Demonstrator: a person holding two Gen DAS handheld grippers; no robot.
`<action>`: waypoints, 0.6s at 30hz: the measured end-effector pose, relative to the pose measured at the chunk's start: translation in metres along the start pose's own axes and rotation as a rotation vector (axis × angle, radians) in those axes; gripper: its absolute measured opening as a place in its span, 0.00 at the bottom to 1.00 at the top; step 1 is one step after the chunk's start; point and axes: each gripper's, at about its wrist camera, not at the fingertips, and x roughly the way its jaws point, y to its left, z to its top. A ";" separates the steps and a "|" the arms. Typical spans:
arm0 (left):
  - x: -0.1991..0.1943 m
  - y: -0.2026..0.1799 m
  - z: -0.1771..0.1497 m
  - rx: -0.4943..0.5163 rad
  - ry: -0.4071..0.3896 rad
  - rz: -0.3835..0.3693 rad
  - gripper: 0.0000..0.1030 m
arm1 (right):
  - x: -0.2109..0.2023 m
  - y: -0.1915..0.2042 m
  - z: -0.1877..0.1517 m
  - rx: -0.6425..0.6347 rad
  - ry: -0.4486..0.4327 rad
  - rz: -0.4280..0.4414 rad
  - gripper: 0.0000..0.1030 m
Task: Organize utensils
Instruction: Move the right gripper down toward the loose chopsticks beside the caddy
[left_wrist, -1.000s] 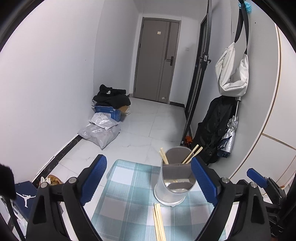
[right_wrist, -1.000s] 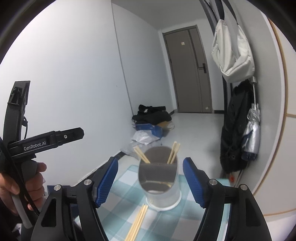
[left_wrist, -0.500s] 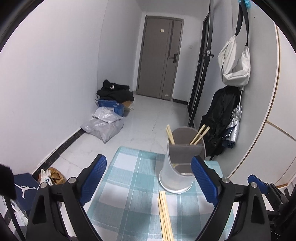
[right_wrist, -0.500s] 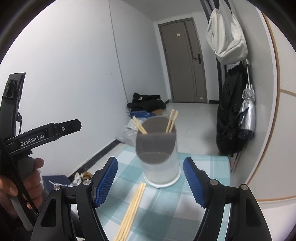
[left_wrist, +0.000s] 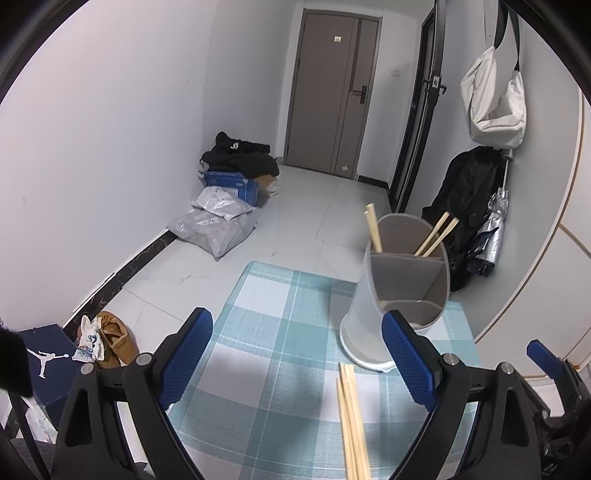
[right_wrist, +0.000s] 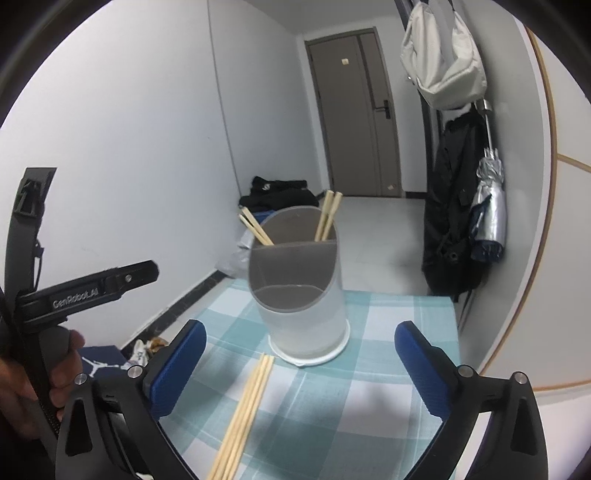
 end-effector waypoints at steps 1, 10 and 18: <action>0.000 0.000 0.000 0.000 0.002 0.002 0.89 | 0.003 -0.001 0.000 0.007 0.011 0.001 1.00; 0.010 0.004 0.002 -0.010 0.029 -0.015 0.89 | 0.042 -0.007 -0.010 0.038 0.164 -0.004 1.00; 0.020 0.018 0.004 -0.028 0.045 0.039 0.89 | 0.068 -0.004 -0.022 0.052 0.266 -0.001 1.00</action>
